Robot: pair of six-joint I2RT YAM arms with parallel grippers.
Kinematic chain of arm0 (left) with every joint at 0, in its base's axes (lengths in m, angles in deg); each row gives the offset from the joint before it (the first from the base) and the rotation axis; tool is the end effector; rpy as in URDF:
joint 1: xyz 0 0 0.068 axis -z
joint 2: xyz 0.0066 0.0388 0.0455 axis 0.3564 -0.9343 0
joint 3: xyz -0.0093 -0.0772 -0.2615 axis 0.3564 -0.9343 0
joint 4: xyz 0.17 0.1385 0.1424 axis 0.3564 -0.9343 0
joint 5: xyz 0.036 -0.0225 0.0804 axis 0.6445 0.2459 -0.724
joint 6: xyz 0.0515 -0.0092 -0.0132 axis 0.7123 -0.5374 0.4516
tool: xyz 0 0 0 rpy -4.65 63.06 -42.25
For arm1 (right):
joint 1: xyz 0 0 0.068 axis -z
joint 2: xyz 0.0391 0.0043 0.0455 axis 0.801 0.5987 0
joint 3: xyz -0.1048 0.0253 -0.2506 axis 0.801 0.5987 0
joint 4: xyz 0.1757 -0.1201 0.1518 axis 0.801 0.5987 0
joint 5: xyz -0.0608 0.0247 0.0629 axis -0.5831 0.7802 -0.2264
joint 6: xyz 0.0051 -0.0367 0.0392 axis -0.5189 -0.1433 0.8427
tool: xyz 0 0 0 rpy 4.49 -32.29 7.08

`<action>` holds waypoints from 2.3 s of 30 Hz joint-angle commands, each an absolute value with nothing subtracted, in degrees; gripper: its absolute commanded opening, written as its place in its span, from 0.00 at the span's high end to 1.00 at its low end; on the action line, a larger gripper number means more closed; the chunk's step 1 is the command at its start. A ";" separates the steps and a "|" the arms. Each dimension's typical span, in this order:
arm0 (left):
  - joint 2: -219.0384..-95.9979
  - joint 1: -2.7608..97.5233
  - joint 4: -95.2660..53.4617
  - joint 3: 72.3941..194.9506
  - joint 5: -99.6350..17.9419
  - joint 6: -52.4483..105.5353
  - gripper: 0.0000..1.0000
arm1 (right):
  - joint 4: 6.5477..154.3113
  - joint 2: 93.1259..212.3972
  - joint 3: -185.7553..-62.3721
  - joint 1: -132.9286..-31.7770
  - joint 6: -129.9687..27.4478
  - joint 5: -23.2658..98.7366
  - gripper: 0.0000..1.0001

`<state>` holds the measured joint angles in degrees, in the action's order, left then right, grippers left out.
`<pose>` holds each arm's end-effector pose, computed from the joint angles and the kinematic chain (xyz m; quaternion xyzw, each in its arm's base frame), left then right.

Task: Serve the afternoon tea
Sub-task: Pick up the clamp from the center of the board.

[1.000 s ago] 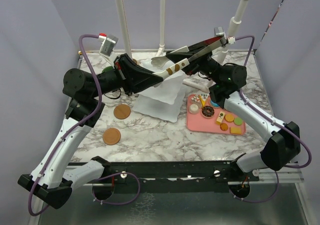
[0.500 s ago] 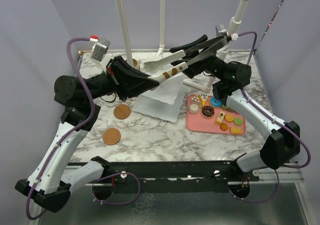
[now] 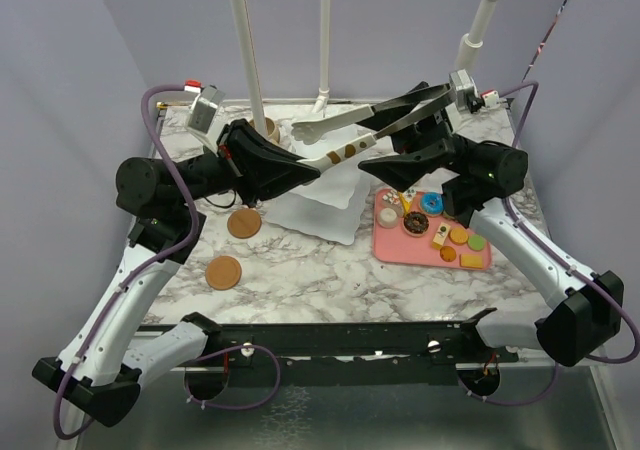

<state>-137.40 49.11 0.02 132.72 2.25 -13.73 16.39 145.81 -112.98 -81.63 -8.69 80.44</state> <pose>0.1310 -0.1019 0.5160 0.3033 0.4601 -0.6662 0.5025 0.2124 0.1461 0.4639 -0.3465 0.3497 0.6429 0.5868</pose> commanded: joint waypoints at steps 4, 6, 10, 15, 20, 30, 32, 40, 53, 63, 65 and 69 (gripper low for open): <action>-137.20 49.09 2.31 129.61 5.07 -10.15 1.00 | 11.35 145.01 -112.58 -81.75 -7.74 83.06 0.00; -137.35 49.14 2.78 129.22 5.37 -9.69 1.00 | 10.30 145.29 -112.34 -81.71 -6.61 82.74 0.00; -137.36 49.18 3.11 128.15 5.83 -8.17 1.00 | 9.41 145.79 -112.77 -81.71 -5.55 82.57 0.00; -137.23 49.18 3.19 126.65 6.12 -5.89 1.00 | 5.89 148.22 -116.01 -81.73 1.14 85.76 0.00; -137.57 49.18 3.22 126.20 6.26 -4.86 1.00 | 3.14 149.56 -117.57 -81.75 6.02 90.23 0.00; -138.44 49.18 3.10 126.65 5.21 -5.97 1.00 | 10.12 145.08 -114.55 -81.77 -7.07 85.36 0.00; -138.49 49.18 3.10 126.55 5.12 -6.16 1.00 | 10.83 144.62 -114.47 -81.79 -9.52 84.58 0.00; -138.51 49.18 3.21 125.99 5.64 -6.26 1.00 | 8.12 146.28 -115.70 -81.79 -7.71 85.13 0.01; -138.40 49.18 3.00 125.14 6.39 -4.39 1.00 | 3.40 148.75 -118.20 -81.79 0.57 89.09 0.05; -137.97 49.18 2.25 126.24 7.10 -4.33 1.00 | 0.04 148.99 -118.93 -81.81 5.51 93.21 0.08; -137.86 49.18 2.22 126.80 7.22 -4.73 1.00 | -2.08 149.53 -118.92 -81.80 7.29 93.11 0.08; -137.55 49.18 2.22 127.58 7.32 -5.10 1.00 | -3.94 150.32 -118.65 -81.79 8.47 91.03 0.08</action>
